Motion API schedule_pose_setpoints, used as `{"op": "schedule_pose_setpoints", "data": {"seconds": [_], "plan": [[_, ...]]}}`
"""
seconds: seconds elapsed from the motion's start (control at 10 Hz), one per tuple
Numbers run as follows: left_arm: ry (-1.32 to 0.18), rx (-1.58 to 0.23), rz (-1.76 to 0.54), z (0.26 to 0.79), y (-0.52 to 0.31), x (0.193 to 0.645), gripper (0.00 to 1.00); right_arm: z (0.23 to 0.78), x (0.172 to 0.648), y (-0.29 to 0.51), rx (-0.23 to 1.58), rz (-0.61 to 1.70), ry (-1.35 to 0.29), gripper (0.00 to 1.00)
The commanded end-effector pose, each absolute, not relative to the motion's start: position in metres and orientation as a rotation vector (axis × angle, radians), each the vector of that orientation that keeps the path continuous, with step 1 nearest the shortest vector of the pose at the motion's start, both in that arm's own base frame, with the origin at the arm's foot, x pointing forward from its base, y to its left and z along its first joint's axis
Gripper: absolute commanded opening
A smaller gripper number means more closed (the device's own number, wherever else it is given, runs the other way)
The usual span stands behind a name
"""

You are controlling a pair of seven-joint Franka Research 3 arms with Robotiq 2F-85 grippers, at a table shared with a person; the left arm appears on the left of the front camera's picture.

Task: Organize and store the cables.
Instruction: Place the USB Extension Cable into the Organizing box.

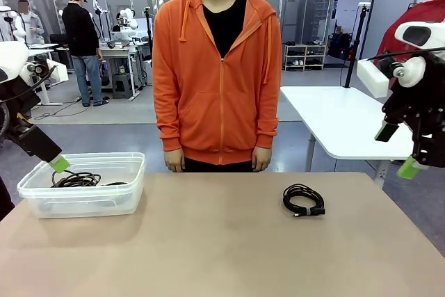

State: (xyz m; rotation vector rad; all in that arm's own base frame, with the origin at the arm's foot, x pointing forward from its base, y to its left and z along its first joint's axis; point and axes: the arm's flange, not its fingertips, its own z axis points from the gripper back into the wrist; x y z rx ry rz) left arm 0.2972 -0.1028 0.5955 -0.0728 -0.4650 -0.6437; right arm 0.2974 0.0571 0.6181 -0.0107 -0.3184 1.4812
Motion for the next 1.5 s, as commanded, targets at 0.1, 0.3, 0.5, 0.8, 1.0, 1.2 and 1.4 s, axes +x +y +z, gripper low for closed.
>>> {"op": "schedule_pose_setpoints", "data": {"seconds": [0.1,0.3,0.5,0.8,1.0,1.2,1.4], "plan": [[-0.452,-0.058,-0.636,0.600,-0.105,0.298,1.00,0.625,0.284,0.056,-0.009,1.481,-0.319,1.00],[-0.487,-0.065,-0.695,0.623,-0.088,0.271,1.00,0.620,0.313,0.052,0.070,1.456,-0.253,1.00],[-0.497,-0.067,-0.760,0.646,-0.051,0.225,1.00,0.610,0.354,0.040,0.186,1.424,-0.156,1.00],[-0.551,-0.072,-0.761,0.650,-0.021,0.195,1.00,0.592,0.387,0.045,0.191,1.428,-0.130,1.00],[-0.543,-0.139,-0.720,0.646,-0.017,0.207,1.00,0.570,0.402,0.053,0.219,1.484,-0.146,1.00],[-0.557,-0.104,-0.737,0.653,-0.014,0.191,1.00,0.539,0.414,0.055,0.218,1.564,-0.148,1.00],[-0.557,-0.104,-0.737,0.653,-0.014,0.191,1.00,0.497,0.439,0.057,0.286,1.622,-0.175,1.00]]}}
